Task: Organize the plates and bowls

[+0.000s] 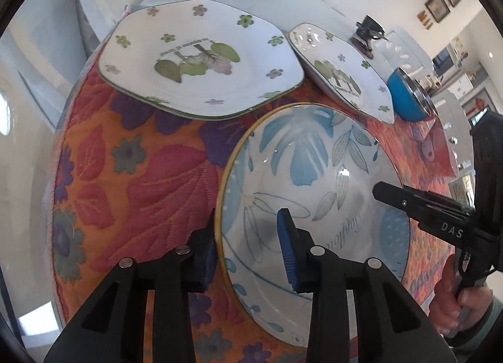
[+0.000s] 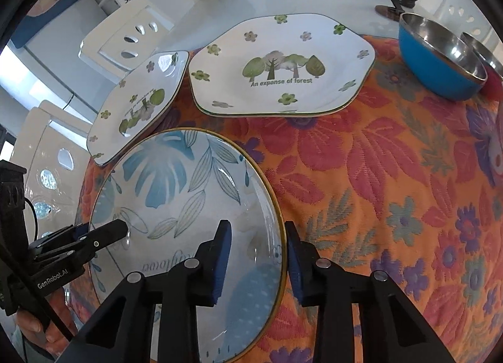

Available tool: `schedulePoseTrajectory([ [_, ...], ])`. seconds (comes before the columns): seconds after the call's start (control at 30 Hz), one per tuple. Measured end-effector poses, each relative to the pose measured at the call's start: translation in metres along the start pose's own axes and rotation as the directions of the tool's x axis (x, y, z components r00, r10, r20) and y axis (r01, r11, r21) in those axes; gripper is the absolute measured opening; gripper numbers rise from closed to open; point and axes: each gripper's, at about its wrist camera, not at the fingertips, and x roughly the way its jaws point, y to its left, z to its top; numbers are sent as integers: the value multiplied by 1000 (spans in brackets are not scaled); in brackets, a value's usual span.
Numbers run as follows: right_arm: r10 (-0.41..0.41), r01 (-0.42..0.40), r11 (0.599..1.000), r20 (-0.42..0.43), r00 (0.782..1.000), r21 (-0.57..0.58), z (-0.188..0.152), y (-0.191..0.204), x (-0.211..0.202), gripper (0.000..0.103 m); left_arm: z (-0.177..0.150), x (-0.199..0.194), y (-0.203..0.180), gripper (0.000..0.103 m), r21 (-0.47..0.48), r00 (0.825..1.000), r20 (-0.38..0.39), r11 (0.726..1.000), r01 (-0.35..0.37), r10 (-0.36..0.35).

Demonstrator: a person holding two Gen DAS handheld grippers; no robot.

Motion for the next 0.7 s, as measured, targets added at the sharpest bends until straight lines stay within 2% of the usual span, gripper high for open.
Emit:
schedulePoseTrajectory([
  [0.07,-4,4,1000,-6,1000,-7,0,0,1,32,0,0,-2,32,8,1000,3,1000,-12,12],
  [0.3,2,-2,1000,-25,1000,10,1,7,-5,34,-7,-17,-1,31,-64,999,34,998,-18,20],
  [0.43,-9,9,1000,-12,1000,-10,-4,18,-25,37,-9,-43,-6,32,-98,997,63,995,-33,40],
  [0.5,12,-12,1000,-9,1000,-1,-5,20,-35,37,-9,-57,-11,32,-111,995,76,992,-52,60],
  [0.57,23,-23,1000,-8,1000,7,-6,25,-46,37,-8,-74,-14,32,-134,993,103,990,-40,54],
  [0.7,32,-32,999,-7,999,6,-10,34,-65,37,-12,-102,-23,32,-127,987,139,990,-60,78],
])
